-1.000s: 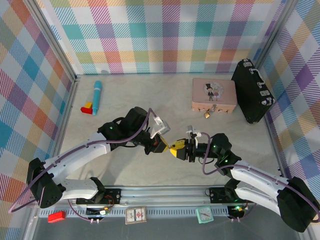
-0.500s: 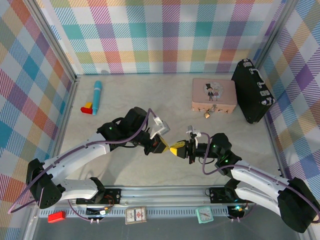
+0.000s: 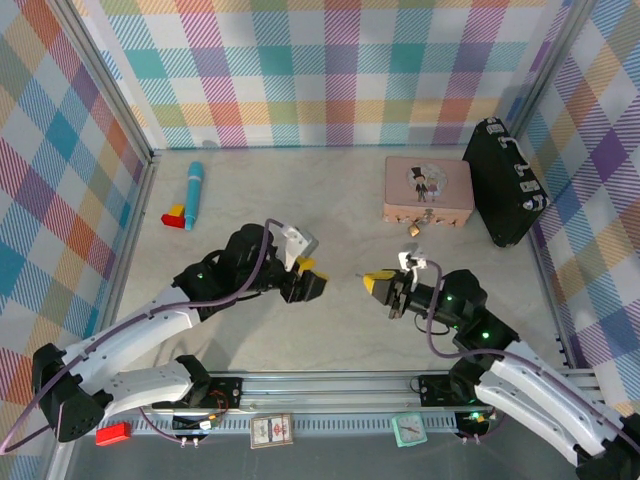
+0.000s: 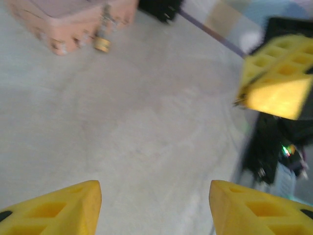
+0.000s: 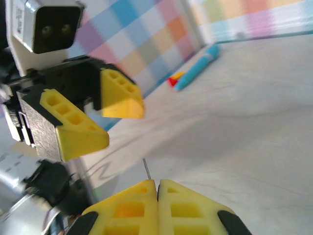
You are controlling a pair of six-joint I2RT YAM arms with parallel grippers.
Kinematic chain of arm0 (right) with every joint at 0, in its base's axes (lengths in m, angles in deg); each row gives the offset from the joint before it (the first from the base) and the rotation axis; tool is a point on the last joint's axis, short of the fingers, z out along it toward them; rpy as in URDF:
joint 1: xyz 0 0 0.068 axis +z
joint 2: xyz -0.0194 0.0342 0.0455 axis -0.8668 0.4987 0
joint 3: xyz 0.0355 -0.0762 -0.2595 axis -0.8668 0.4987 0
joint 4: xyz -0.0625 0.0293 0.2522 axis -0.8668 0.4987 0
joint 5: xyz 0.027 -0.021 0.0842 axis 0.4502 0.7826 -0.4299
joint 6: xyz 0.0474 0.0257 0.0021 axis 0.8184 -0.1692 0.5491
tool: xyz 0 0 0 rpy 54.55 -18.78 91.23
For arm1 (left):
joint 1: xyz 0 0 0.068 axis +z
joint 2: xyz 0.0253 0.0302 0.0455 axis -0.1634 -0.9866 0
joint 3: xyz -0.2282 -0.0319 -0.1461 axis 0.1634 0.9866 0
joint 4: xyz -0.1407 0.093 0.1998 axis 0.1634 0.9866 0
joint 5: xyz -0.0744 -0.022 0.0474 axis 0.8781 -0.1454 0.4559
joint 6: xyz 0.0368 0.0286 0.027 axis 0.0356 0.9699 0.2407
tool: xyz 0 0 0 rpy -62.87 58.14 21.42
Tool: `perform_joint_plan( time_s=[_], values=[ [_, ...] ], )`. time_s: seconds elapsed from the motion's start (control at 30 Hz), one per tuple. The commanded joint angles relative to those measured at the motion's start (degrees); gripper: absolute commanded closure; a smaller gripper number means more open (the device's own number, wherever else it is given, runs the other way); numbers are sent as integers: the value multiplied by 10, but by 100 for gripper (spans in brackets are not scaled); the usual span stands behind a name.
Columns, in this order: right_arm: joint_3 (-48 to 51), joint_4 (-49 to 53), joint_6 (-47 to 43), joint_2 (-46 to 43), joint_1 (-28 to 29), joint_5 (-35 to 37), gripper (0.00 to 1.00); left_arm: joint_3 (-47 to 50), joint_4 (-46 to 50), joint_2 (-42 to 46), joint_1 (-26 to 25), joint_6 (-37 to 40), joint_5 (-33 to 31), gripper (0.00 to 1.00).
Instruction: Unlock the padlock with the key
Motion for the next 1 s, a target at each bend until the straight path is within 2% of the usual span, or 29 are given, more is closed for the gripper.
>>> perform_joint_plan(
  time_s=[0.0,0.13,0.27,0.43,0.6,0.67,0.77,0.97],
  values=[
    [-39,186,15,-34,-3,174,100,-17,-77,-59,15,-86,-65,42],
    [-74,290,72,-73,-3,267,100,-80,-110,-196,17,-145,-54,43],
    [-93,365,114,-143,-3,325,100,-125,-225,-336,16,-201,0,43],
    [-110,409,130,-231,-3,329,100,-239,-278,-502,9,-214,28,44],
    [-124,438,129,-260,-3,319,100,-343,-308,-619,-8,-201,23,44],
    [-125,440,125,-267,-3,319,100,-383,-301,-653,-19,-183,9,42],
    [-120,437,114,-279,-3,323,100,-452,-255,-700,-34,-154,-48,41],
    [-109,432,95,-283,-3,333,100,-570,-192,-778,-47,-151,-143,43]
  ],
)
